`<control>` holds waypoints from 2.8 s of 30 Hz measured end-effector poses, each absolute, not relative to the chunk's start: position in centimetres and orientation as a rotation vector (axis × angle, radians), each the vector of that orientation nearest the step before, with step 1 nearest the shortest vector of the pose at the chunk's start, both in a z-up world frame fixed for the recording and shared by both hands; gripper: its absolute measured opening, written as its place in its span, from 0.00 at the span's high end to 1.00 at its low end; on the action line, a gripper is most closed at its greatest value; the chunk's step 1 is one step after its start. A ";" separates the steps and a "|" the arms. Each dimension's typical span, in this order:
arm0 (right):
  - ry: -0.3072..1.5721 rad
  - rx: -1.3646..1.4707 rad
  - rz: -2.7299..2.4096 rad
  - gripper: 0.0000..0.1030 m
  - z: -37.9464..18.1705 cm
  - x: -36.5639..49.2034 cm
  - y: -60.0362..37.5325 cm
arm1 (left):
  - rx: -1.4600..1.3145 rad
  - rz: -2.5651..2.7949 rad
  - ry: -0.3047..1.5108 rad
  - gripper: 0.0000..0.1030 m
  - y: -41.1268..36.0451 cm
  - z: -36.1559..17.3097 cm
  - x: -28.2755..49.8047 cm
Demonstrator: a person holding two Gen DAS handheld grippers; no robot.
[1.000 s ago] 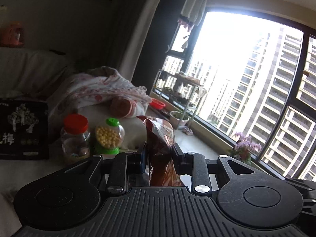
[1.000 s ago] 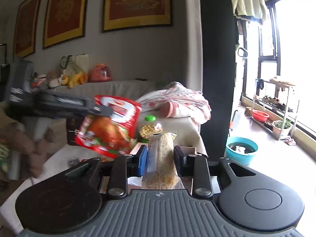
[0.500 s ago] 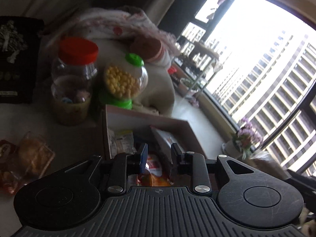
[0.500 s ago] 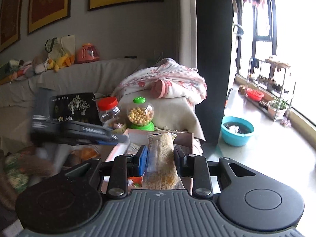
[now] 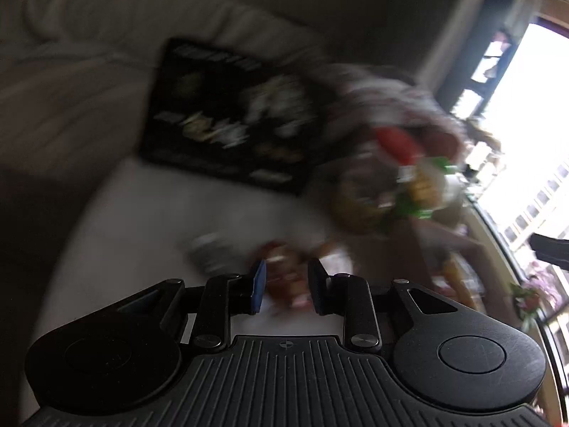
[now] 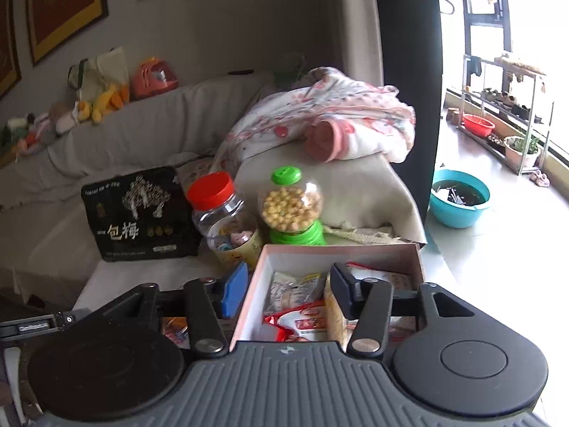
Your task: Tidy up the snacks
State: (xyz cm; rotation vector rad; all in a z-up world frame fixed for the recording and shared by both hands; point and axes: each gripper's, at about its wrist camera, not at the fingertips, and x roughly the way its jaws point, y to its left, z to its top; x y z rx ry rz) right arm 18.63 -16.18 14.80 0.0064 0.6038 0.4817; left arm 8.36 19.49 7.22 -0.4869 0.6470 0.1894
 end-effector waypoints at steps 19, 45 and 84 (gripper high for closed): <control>0.750 -0.229 0.566 0.35 3.4 23.5 5.3 | -0.661 0.289 0.511 0.72 25.1 -0.6 8.3; 0.663 -0.258 0.676 0.36 0.8 10.3 -5.4 | -0.657 0.152 0.513 0.71 23.5 0.0 7.8; 0.721 -0.090 0.818 0.33 -0.2 5.8 -11.8 | -0.328 -0.254 0.823 0.76 11.0 3.5 12.1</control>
